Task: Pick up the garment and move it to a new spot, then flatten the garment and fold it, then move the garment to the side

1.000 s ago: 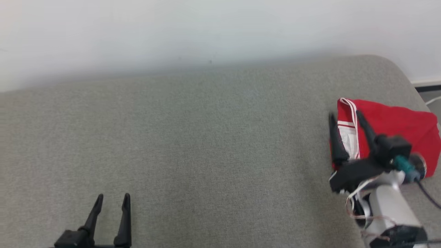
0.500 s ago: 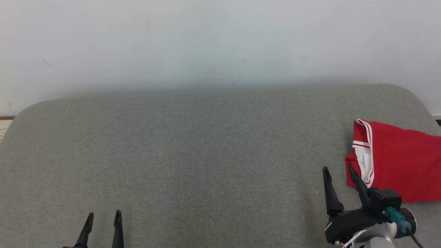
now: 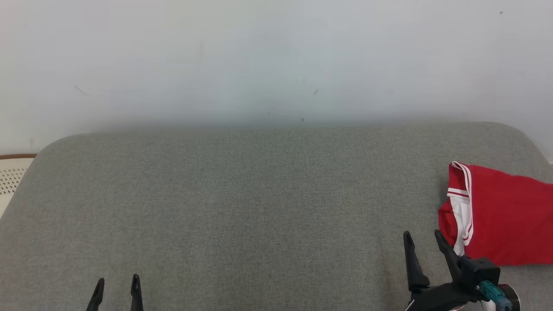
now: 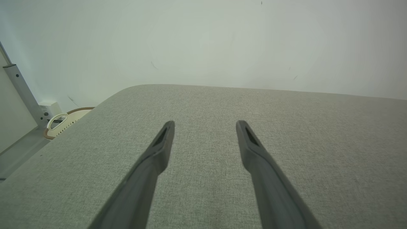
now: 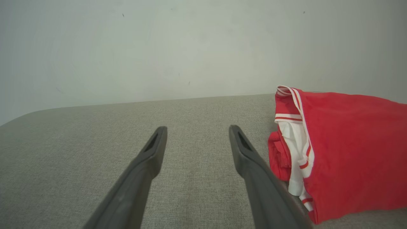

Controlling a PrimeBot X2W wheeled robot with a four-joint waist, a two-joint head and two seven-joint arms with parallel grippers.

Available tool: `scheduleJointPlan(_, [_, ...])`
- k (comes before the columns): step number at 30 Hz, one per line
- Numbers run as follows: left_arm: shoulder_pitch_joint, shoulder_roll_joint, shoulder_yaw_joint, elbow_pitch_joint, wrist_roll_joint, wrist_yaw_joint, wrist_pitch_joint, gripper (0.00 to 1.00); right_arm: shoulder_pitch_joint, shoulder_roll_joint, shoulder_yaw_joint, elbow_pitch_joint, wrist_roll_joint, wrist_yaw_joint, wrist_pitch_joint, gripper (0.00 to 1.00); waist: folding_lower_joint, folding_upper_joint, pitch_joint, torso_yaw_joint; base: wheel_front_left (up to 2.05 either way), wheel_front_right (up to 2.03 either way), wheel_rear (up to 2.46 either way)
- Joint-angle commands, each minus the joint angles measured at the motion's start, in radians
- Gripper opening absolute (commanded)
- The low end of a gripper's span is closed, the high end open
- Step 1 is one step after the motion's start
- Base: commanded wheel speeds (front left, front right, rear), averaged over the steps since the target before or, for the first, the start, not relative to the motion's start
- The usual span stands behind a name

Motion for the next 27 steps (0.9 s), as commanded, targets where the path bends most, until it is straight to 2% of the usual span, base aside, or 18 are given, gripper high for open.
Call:
scheduleJointPlan(1, [0.009, 0.001, 0.008, 0.001, 0.009, -0.007, -0.001, 1.0, 0.019, 0.005, 0.002, -0.003, -0.005, -0.001, -0.004, 1.0, 0.0001, 0.0, 0.0, -0.001, 0.0, 0.0, 0.0])
scheduleJointPlan(12, [0.002, 0.006, 0.021, -0.024, 0.011, -0.027, -0.001, 1.0, 0.018, 0.011, 0.003, 0.001, -0.012, -0.001, -0.004, 1.0, 0.0001, 0.0, 0.001, -0.014, 0.0, 0.0, 0.0])
scheduleJointPlan(13, [-0.003, 0.003, 0.021, -0.024, 0.017, -0.027, 0.0, 0.0, 0.012, 0.009, 0.002, 0.003, -0.007, 0.0, 0.0, 0.0, 0.0001, 0.0, 0.001, -0.014, 0.0, 0.0, 0.0])
scheduleJointPlan(16, [0.003, -0.004, 0.021, 0.004, 0.017, -0.026, 0.004, 0.0, 0.028, 0.01, 0.002, 0.026, -0.005, 0.0, 0.007, 0.0, 0.0001, 0.0, 0.001, -0.015, 0.0, 0.0, 0.0])
scheduleJointPlan(27, [-0.012, -0.003, 0.024, 0.013, -0.218, -0.045, 0.056, 0.0, 0.018, 0.016, -0.047, 0.013, 0.217, 0.0, 0.079, 0.0, 0.0001, 0.0, 0.007, -0.01, 0.0, 0.0, 0.0])
